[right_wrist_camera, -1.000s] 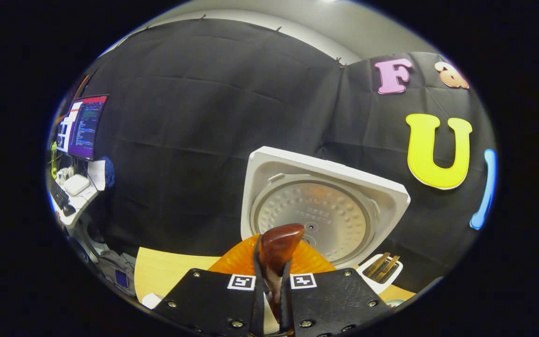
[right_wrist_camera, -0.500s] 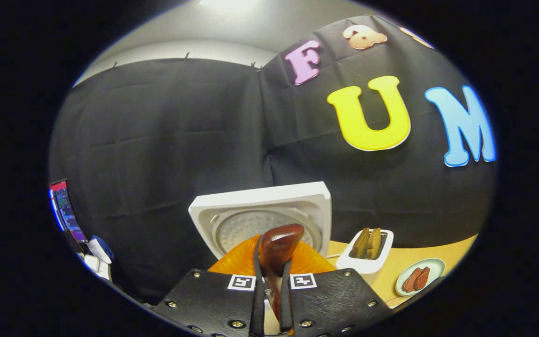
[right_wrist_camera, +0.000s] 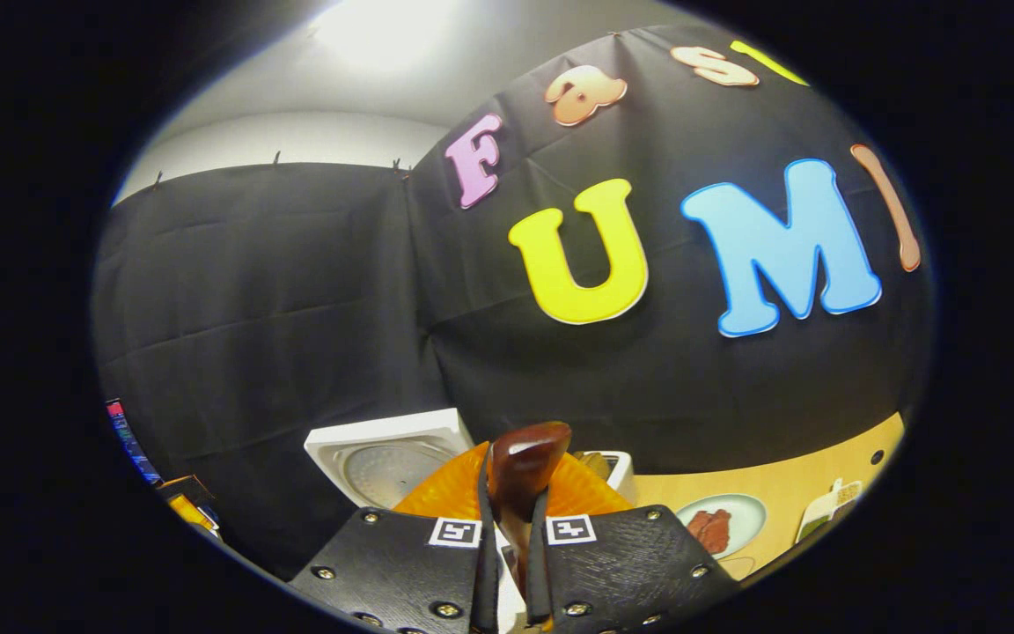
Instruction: Close the left gripper, press the button to open the rice cooker; take a wooden spoon from the chopstick holder with the right hand, scoop a spoonful of rice and pour it into the rice cooker, then put the wooden spoon back into the chopstick holder.
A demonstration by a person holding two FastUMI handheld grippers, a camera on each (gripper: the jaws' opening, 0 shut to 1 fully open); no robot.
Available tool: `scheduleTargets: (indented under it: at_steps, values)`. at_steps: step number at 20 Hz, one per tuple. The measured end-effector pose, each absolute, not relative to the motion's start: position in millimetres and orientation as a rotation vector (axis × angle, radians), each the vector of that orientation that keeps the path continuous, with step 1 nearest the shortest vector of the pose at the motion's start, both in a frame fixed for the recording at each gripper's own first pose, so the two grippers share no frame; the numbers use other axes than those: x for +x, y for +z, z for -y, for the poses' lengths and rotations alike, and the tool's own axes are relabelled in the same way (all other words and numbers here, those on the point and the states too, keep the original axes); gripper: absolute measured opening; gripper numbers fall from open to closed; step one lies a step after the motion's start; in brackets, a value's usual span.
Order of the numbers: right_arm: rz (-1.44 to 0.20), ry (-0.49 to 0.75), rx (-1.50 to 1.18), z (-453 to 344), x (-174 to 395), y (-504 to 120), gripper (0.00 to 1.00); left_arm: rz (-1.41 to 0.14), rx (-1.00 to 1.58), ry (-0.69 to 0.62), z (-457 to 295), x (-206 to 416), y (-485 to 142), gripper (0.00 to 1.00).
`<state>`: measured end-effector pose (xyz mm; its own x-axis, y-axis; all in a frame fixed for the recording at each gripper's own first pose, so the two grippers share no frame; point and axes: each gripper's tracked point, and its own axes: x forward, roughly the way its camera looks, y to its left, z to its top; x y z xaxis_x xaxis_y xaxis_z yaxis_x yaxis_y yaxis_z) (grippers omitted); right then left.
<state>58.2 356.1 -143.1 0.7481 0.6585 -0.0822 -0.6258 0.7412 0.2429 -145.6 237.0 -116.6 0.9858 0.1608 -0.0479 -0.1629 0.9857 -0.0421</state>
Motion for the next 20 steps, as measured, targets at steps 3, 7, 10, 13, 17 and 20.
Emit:
scheduleTargets:
  at_steps: [3, 7, 10, 13, 17, 20]
  values:
    - [-0.164, 0.654, 0.213, -322.2, 67.3, -141.1, 0.13, -0.039, -0.037, 0.120, -216.1, -132.2, -113.3, 1.00]
    - [-0.151, 0.558, 0.201, -264.9, 71.9, -134.4, 0.13, -0.036, -0.034, 0.060, -188.4, -108.7, -109.5, 1.00]
    - [-0.140, 0.491, 0.198, -221.5, 73.3, -127.1, 0.13, -0.030, -0.038, 0.007, -164.9, -90.1, -106.4, 1.00]
    - [-0.155, 0.419, 0.187, -178.4, 75.8, -129.1, 0.12, -0.021, -0.028, -0.038, -141.3, -78.9, -99.5, 0.97]
    - [-0.183, 0.326, 0.216, -129.5, 80.4, -138.7, 0.13, -0.034, -0.018, -0.096, -114.0, -72.2, -103.7, 1.00]
    - [-0.180, 0.271, 0.238, -98.4, 80.3, -137.2, 0.13, -0.042, -0.029, -0.119, -103.4, -67.2, -104.6, 0.97]
